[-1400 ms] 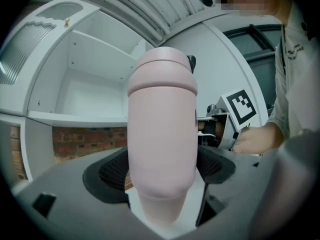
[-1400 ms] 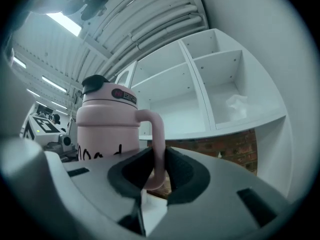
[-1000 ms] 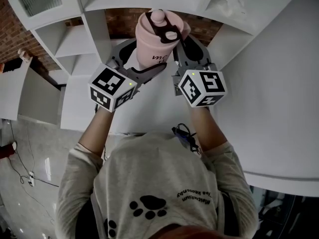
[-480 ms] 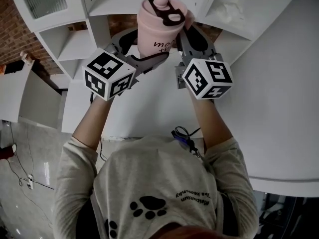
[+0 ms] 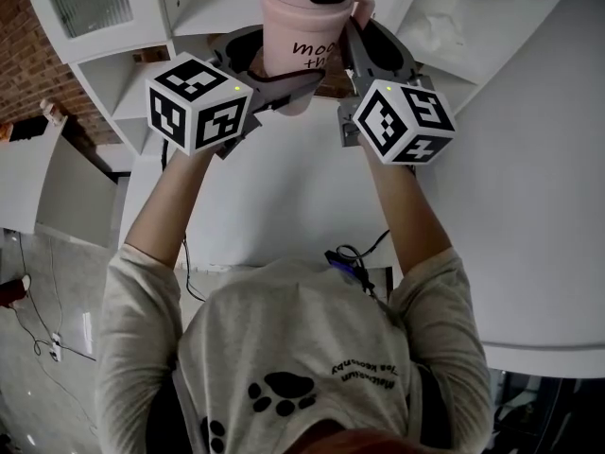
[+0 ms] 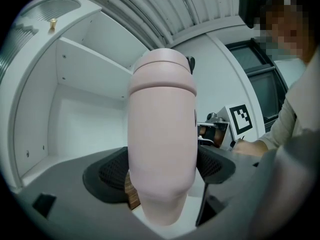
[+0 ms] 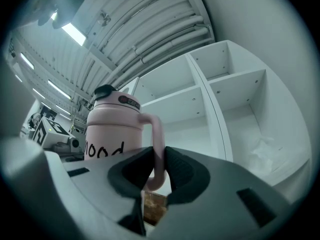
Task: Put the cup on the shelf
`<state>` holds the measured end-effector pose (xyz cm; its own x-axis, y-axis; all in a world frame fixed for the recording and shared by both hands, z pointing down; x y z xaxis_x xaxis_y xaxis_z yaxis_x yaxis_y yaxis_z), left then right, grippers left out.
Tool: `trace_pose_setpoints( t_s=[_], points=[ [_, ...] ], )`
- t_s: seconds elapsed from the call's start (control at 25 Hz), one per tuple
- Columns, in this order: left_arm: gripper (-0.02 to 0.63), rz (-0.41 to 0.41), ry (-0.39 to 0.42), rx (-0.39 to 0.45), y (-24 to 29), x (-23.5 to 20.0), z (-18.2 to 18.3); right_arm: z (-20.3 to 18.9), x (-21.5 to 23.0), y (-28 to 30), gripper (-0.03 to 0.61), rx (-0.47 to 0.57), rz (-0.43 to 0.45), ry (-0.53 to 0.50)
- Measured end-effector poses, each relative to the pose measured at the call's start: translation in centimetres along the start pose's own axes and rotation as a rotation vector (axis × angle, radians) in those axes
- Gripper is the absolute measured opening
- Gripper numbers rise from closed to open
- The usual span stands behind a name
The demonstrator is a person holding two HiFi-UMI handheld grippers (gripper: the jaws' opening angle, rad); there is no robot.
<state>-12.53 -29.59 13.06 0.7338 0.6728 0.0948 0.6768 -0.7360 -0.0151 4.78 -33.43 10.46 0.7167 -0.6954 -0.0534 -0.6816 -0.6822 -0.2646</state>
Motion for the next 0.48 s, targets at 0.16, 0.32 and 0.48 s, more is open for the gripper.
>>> trace_pose_setpoints(
  t_s=[0.16,0.32,0.48],
  points=[
    [0.426,-0.01,0.016,0.005,0.6,-0.6,1.5,1.3,0.6,0.6,0.08,0.023,-0.002,-0.003],
    [0.426,-0.024,0.032,0.011,0.7,-0.7,2.0,1.6,0.6,0.6,0.079,0.052,-0.008,-0.018],
    [0.426,-0.028,0.056,0.011,0.9,-0.9,1.8,1.2,0.7,0.5,0.079,0.075,-0.008,-0.016]
  ],
)
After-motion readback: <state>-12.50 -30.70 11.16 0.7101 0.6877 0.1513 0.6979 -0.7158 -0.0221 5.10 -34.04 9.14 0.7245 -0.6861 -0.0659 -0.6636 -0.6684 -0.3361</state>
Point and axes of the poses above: the fingertips, and each gripper's own axes: y forward along the fingers, x to its right, z out of its top, the point moved 9 cm from there along -y, backward along the fingers, and after that the axes turned 2 degrees about z, right-handed, at the moved point
